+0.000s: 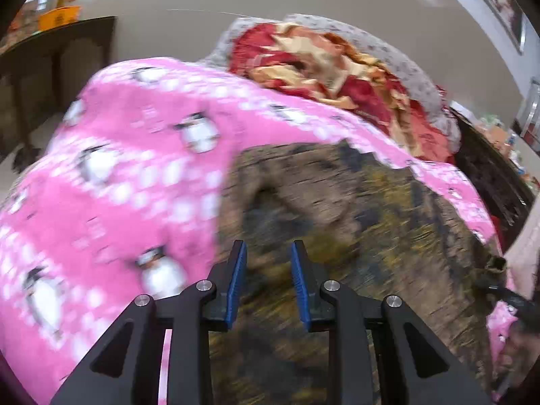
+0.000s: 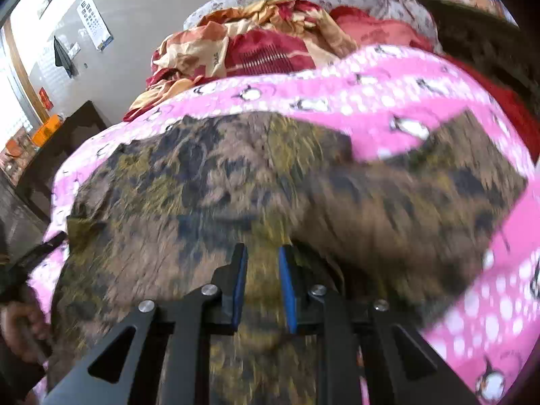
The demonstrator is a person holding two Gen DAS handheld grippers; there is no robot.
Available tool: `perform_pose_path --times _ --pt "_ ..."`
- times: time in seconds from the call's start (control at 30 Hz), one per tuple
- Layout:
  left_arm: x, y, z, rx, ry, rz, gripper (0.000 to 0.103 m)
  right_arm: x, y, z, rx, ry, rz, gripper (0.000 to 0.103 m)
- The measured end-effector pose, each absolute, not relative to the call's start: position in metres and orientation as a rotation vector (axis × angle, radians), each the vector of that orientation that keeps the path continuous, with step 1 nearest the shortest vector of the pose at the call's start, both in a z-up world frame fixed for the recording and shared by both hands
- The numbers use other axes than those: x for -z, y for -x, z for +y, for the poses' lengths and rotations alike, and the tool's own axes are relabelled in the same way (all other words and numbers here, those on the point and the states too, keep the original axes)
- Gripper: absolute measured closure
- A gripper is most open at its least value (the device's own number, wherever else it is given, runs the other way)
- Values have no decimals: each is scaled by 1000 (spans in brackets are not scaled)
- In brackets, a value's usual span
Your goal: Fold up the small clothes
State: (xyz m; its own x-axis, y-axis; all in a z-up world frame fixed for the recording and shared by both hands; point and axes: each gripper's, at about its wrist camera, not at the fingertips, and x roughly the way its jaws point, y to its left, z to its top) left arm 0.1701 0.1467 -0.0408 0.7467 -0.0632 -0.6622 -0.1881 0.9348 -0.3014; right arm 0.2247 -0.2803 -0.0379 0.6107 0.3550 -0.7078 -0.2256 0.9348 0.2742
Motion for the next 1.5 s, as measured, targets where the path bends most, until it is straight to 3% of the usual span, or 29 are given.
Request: perform_pose_path --times 0.17,0.33,0.57,0.63,0.7,0.77,0.83,0.87,0.93,1.0,1.07,1.23,1.43,1.47,1.5 --pt "79 -211 132 -104 241 838 97 69 -251 -268 -222 -112 844 78" --pt "83 -214 139 -119 267 821 97 68 -252 -254 -186 -48 835 76" --pt "44 -173 126 -94 252 758 97 43 -231 -256 -220 -105 865 72" --pt "34 -149 116 -48 256 727 95 36 -205 -240 -269 -60 830 57" --pt "43 -138 104 -31 218 742 87 48 -187 -225 -264 22 835 24" --pt "70 -142 97 -31 164 847 87 77 -184 -213 -249 115 908 22" --pt "73 -132 95 -27 131 832 87 65 -181 -214 -268 108 900 24" --pt "67 -125 95 -27 134 820 87 54 -181 -221 -303 65 916 32" --pt "63 -112 97 4 179 817 86 19 -172 -251 -338 -28 804 32" --pt "72 -98 96 26 179 809 71 -11 -169 -297 -297 -67 682 29" --pt "78 -100 94 35 197 840 68 -20 -182 -347 -215 -122 648 28" --pt "80 -107 91 47 200 850 59 13 -240 -487 -9 -361 725 29" --pt "80 -113 94 55 241 844 58 73 -281 -528 -5 -428 776 34" --pt "80 -113 95 54 244 843 58 75 -285 -524 -3 -396 774 36" --pt "81 -112 95 52 242 843 58 77 -291 -519 -3 -348 772 49"
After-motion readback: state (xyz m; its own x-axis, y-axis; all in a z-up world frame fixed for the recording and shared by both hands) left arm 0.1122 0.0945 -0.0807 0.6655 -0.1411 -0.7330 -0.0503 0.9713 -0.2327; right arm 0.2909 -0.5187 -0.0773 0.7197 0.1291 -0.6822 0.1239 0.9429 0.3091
